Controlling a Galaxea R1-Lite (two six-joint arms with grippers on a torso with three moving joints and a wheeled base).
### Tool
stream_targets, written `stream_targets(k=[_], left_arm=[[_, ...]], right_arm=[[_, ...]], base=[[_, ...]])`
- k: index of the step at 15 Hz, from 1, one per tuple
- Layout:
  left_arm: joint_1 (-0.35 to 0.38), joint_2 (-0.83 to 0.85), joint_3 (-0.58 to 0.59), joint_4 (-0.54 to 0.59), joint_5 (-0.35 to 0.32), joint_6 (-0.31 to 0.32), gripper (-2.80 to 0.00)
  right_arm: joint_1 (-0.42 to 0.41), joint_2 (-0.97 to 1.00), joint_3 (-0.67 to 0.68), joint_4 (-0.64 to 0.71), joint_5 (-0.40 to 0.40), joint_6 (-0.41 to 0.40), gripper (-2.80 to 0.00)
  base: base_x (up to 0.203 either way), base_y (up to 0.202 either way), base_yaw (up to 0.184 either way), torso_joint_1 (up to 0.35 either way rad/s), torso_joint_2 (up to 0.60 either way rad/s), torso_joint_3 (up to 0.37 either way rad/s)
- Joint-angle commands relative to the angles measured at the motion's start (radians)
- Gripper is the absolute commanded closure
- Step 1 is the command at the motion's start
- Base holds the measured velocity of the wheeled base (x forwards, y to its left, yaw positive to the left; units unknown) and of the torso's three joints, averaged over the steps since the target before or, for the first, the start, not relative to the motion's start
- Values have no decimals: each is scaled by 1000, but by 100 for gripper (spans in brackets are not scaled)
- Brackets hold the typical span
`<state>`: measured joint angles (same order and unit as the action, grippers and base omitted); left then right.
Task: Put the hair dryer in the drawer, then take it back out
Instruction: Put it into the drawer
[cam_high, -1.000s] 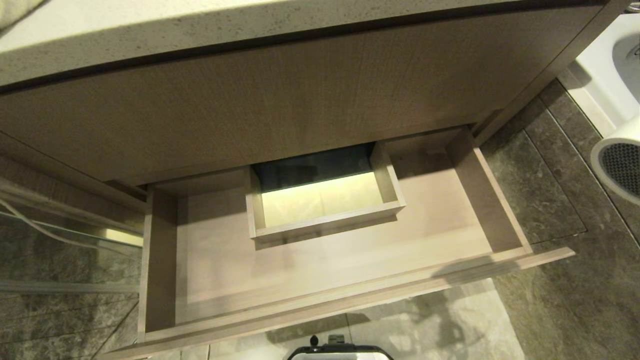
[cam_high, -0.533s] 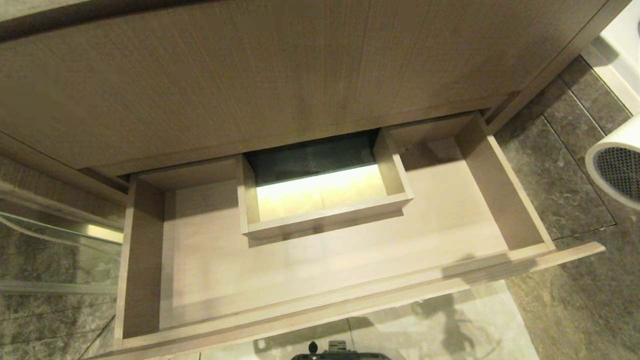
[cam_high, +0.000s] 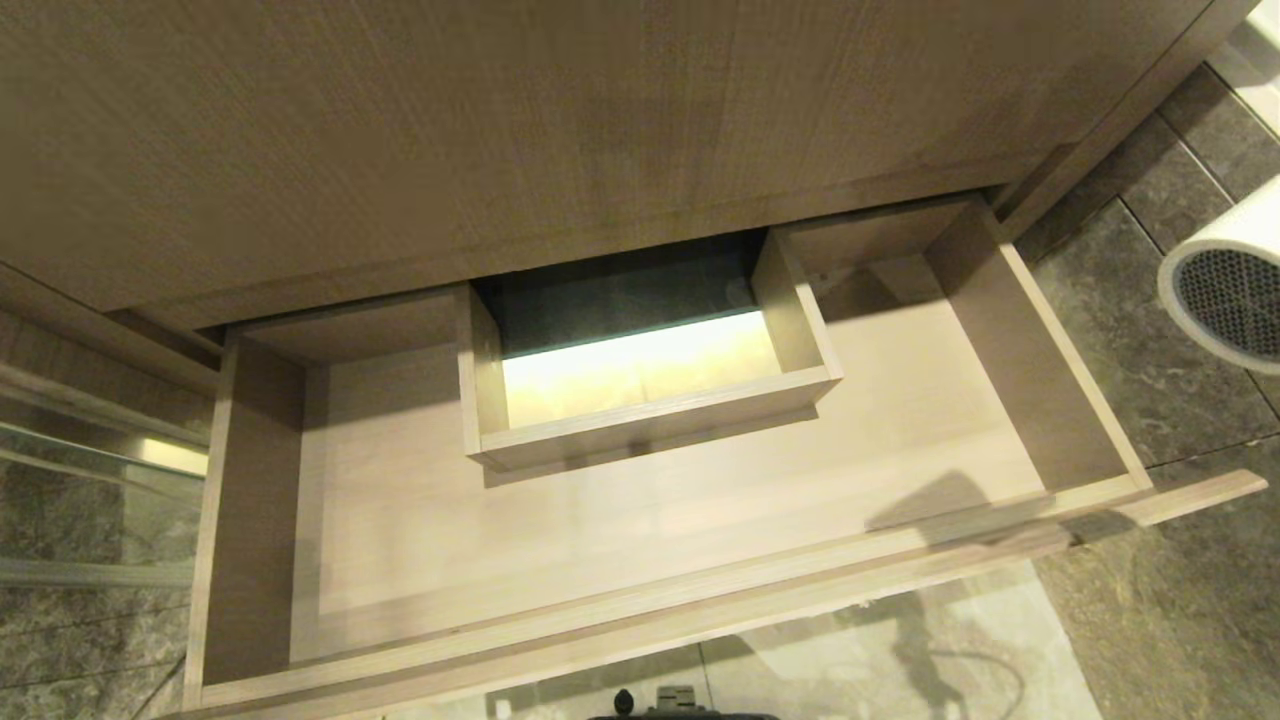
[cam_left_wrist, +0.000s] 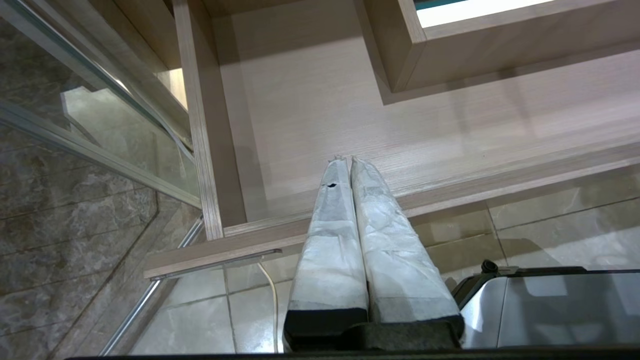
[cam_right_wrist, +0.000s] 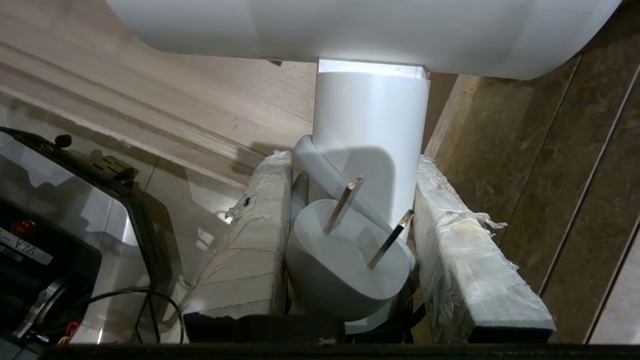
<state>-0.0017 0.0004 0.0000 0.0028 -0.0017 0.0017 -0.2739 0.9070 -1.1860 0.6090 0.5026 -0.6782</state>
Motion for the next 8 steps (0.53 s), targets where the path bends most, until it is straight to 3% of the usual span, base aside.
stream_targets(k=[1,3,8], left_arm=[[0,0,0,0,0,0,0],[0,0,0,0,0,0,0],[0,0,2,0,0,0,0]], right_arm=[[-21,136,-69,23,3,24,0],[-19,280,-151,97,1,80,0],[16,734,-546,295,4,140,0]], base=[[0,0,0,-12,29,24],[0,0,0,0,0,0],[0,0,0,0,0,0]])
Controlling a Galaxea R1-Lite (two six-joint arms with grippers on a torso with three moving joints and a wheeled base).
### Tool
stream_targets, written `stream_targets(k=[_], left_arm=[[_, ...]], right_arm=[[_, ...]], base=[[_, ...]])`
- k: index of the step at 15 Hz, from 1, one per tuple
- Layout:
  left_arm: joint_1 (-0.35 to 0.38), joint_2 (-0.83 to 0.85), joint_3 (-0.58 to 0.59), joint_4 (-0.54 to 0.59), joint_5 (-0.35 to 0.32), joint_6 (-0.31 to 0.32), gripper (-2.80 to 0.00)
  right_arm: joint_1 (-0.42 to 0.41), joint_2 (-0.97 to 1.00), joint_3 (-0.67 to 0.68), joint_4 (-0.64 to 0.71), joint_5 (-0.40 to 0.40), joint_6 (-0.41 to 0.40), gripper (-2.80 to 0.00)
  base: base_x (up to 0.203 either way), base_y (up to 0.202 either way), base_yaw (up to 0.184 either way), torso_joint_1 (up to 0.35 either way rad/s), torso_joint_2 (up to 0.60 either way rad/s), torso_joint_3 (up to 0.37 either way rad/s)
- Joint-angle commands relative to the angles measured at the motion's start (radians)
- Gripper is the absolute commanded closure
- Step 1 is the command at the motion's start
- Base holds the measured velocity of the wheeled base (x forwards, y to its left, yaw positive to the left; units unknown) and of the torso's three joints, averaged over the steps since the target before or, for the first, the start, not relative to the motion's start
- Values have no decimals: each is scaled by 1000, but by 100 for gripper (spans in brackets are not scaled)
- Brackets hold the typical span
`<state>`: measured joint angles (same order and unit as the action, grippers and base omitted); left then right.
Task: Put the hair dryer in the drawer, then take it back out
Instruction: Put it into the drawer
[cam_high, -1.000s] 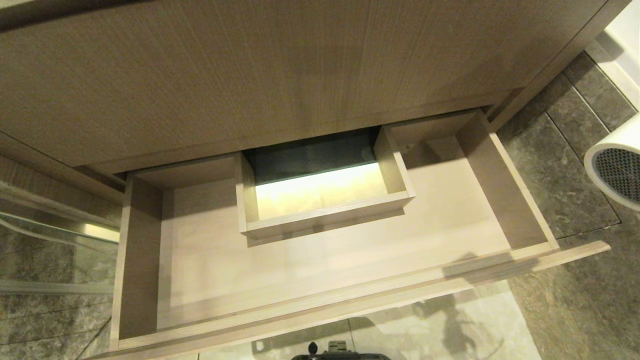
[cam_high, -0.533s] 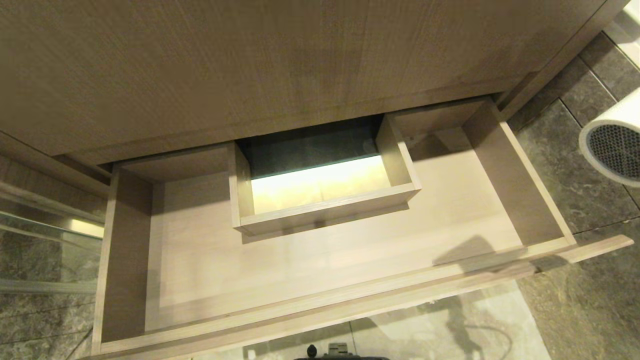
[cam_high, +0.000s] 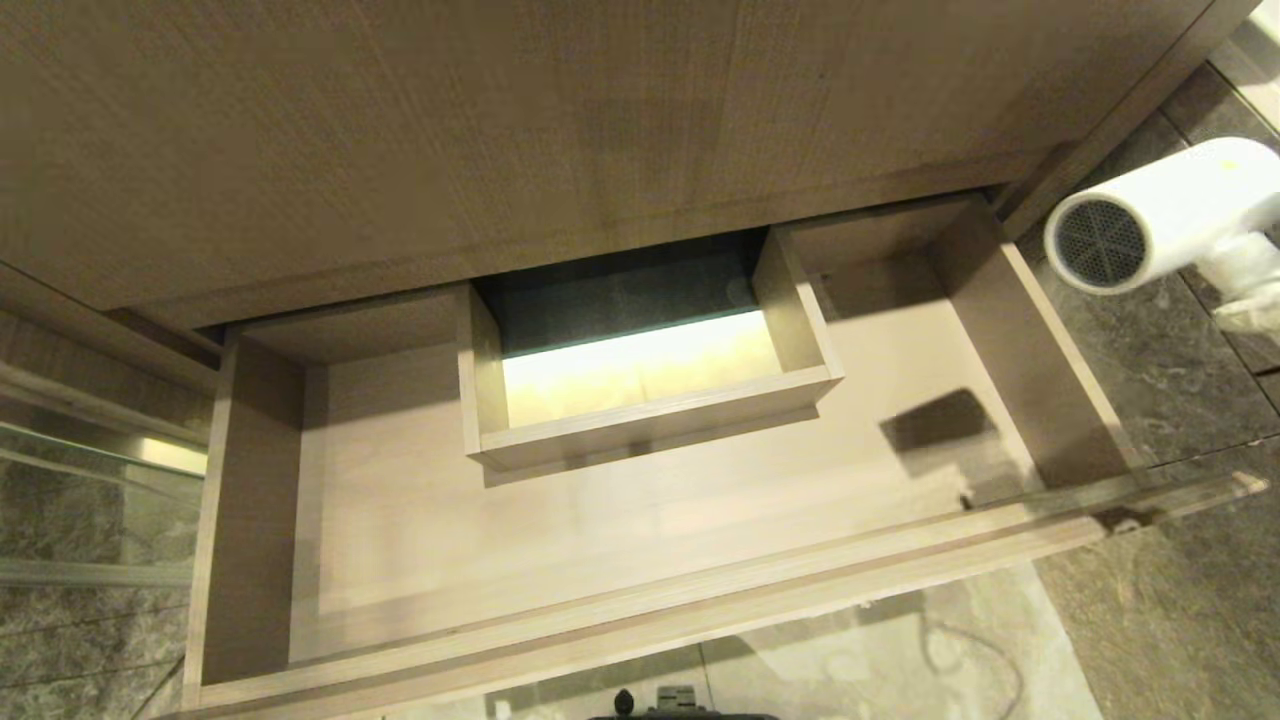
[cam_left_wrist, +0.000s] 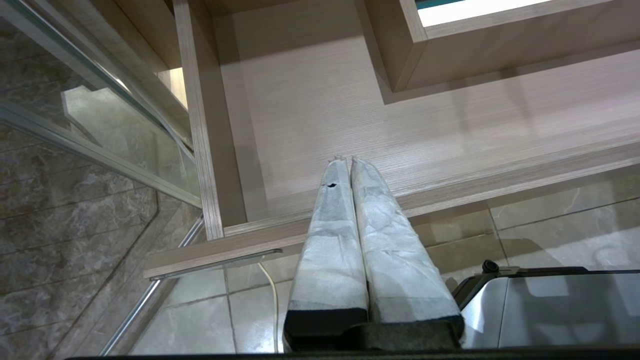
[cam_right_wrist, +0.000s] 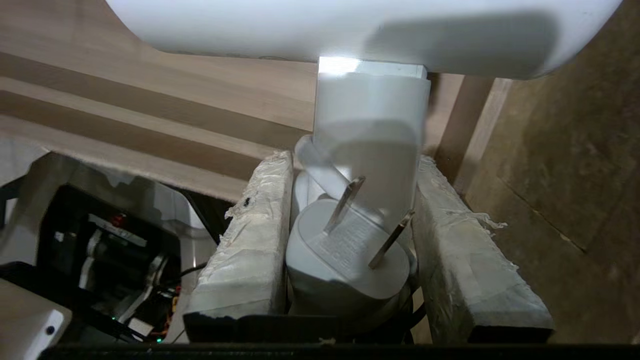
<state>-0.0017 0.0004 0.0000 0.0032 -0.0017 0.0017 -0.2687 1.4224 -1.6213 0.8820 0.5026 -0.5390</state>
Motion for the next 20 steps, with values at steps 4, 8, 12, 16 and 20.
stream_targets(k=[4,8,12,16,20], left_arm=[[0,0,0,0,0,0,0],[0,0,1,0,0,0,0],[0,0,0,0,0,1,0],[0,0,2,0,0,0,0],[0,0,0,0,0,0,0]], right_arm=[[52,466,-248,19,1,24,0],[140,624,-275,-78,-149,104,0],[233,779,-276,-368,-355,210,0],[266,870,-276,-573,-381,218,0],[281,871,-259,-645,-427,218,-280]], base=[[0,0,0,0,0,0],[0,0,0,0,0,0],[0,0,0,0,0,0],[0,0,0,0,0,0],[0,0,0,0,0,0]])
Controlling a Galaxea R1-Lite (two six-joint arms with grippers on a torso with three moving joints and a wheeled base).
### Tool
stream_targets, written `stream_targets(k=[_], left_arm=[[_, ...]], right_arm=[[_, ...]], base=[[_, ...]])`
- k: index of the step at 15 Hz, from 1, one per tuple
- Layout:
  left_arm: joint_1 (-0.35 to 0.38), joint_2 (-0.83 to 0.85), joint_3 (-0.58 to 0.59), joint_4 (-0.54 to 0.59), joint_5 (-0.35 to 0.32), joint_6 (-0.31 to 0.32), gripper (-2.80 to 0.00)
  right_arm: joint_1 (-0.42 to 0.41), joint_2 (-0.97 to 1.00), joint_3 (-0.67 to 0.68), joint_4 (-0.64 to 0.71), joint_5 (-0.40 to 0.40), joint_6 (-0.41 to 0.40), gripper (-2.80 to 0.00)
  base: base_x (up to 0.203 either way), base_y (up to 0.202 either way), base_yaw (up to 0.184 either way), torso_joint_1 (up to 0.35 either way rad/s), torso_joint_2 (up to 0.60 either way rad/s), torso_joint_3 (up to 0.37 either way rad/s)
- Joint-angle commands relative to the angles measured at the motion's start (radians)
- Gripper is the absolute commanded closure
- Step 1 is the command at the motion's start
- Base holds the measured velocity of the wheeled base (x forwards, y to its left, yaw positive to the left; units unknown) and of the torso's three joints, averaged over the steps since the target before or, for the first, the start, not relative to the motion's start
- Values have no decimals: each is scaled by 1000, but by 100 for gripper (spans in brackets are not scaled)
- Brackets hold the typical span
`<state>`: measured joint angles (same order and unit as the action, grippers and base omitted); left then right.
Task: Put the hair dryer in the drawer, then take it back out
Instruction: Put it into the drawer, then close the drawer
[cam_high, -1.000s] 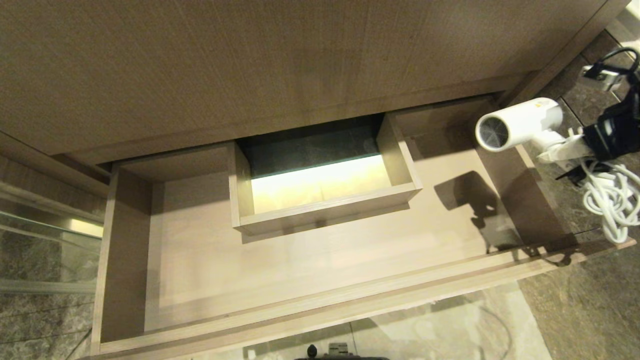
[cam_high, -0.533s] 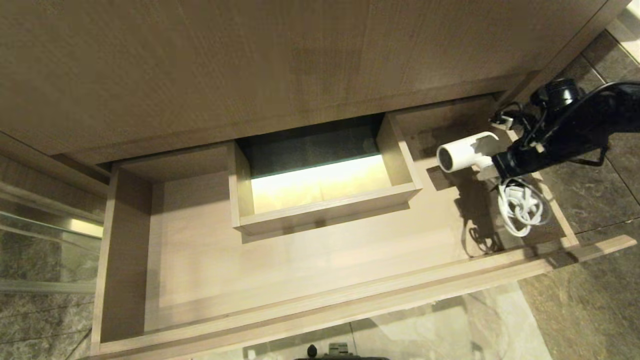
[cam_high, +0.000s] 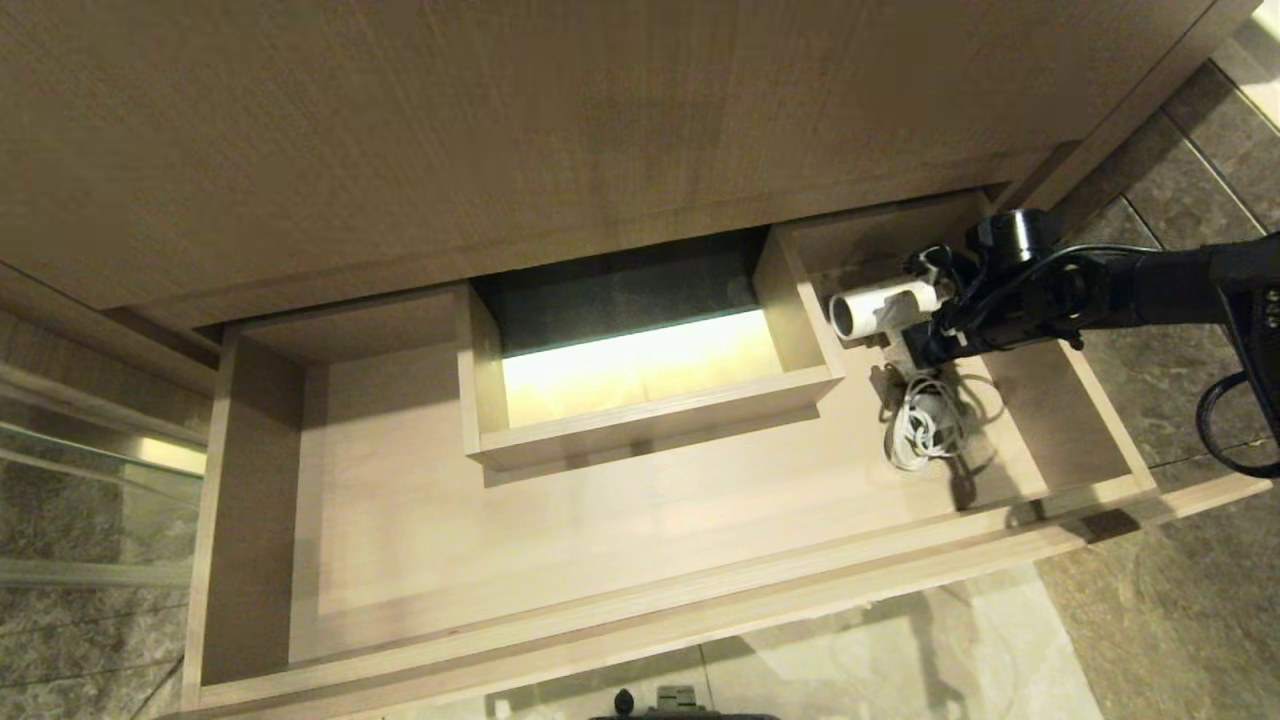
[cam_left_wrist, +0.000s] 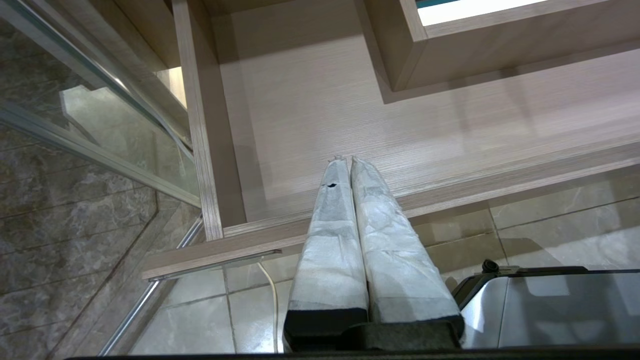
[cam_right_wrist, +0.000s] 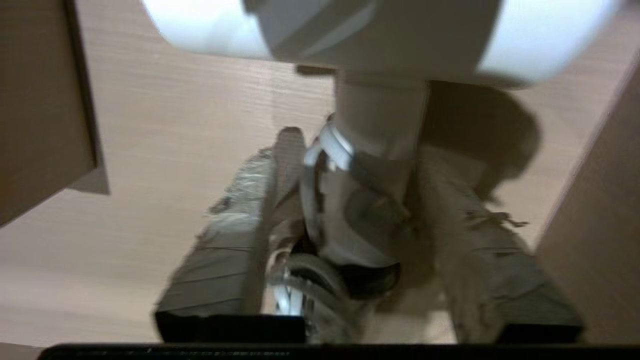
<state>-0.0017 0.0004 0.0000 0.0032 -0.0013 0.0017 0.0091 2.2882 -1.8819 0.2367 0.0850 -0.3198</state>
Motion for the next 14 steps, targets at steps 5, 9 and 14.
stream_targets(k=[5,9,14], left_arm=[[0,0,0,0,0,0,0],[0,0,1,0,0,0,0],[0,0,0,0,0,0,0]], right_arm=[[-9,-169,35,-8,-13,16,-280],[-42,-510,223,15,-10,39,0],[-69,-946,809,106,-30,22,0]], base=[[0,0,0,0,0,0],[0,0,0,0,0,0],[0,0,0,0,0,0]])
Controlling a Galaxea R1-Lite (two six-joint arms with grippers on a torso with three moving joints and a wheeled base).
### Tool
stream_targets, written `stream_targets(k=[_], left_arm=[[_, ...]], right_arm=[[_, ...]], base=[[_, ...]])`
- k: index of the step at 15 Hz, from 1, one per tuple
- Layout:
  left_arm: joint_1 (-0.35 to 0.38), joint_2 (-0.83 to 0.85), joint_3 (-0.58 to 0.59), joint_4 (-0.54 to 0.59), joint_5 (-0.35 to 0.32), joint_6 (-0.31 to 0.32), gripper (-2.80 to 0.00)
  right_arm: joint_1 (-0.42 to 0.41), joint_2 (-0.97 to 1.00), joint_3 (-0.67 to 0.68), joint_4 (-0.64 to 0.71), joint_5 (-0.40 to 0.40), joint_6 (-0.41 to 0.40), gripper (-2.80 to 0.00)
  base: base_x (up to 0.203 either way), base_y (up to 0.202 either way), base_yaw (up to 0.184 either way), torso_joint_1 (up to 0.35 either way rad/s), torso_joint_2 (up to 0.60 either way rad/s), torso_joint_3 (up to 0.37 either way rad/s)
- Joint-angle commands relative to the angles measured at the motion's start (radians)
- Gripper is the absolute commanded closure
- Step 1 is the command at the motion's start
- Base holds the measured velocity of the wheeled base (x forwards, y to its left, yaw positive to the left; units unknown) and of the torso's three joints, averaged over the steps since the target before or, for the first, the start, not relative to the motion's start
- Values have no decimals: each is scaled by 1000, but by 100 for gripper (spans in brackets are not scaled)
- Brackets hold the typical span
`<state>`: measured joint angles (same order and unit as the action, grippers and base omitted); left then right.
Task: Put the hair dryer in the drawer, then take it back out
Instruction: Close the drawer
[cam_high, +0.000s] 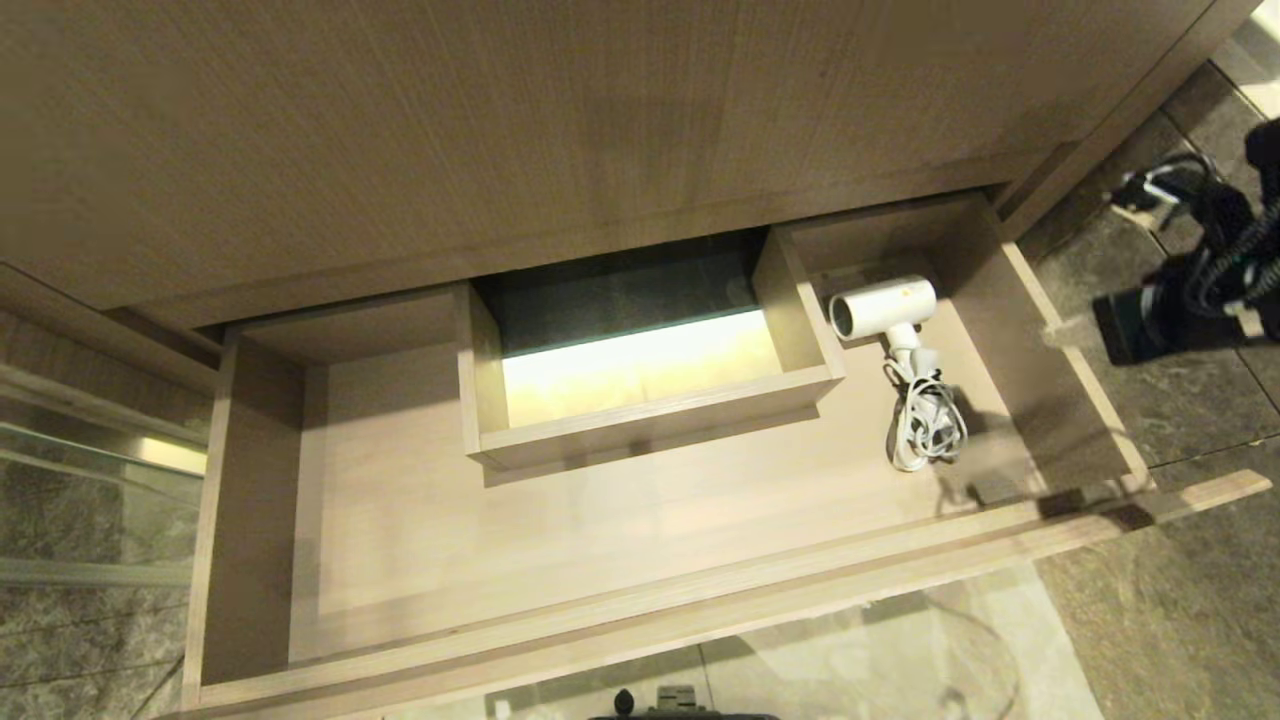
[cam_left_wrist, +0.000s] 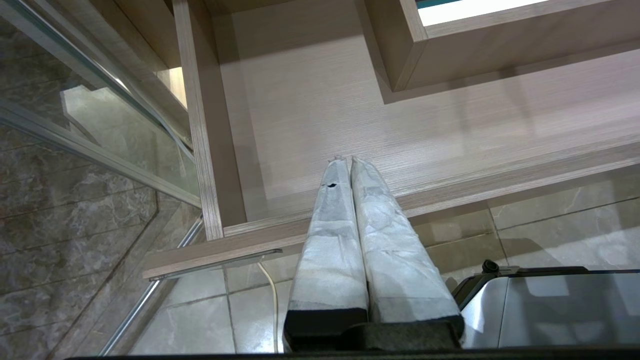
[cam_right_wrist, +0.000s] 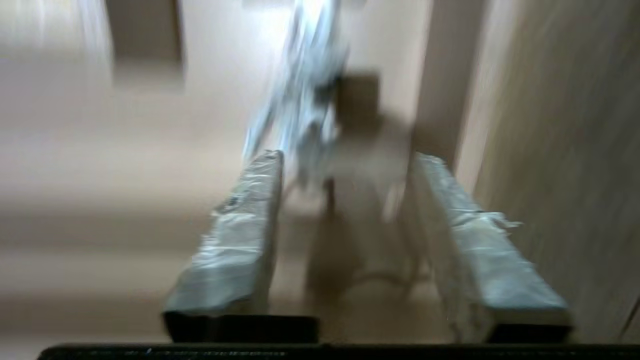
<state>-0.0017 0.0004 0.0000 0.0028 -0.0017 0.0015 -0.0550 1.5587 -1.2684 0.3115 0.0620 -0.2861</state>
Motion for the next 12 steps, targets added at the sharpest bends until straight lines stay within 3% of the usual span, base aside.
stream_targets(k=[1,4,6,9,12], left_arm=[[0,0,1,0,0,0,0],[0,0,1,0,0,0,0],[0,0,0,0,0,0,0],[0,0,0,0,0,0,0],[0,0,2,0,0,0,0]], right_arm=[[-7,-303,325,64,-19,-28,0],[-11,-445,638,137,-48,-59,0],[-12,-446,755,130,-77,-68,0],[-12,-386,786,51,-85,-72,0],[-11,-275,794,-200,-86,-73,0]], base=[[0,0,0,0,0,0],[0,0,0,0,0,0],[0,0,0,0,0,0],[0,0,0,0,0,0],[0,0,0,0,0,0]])
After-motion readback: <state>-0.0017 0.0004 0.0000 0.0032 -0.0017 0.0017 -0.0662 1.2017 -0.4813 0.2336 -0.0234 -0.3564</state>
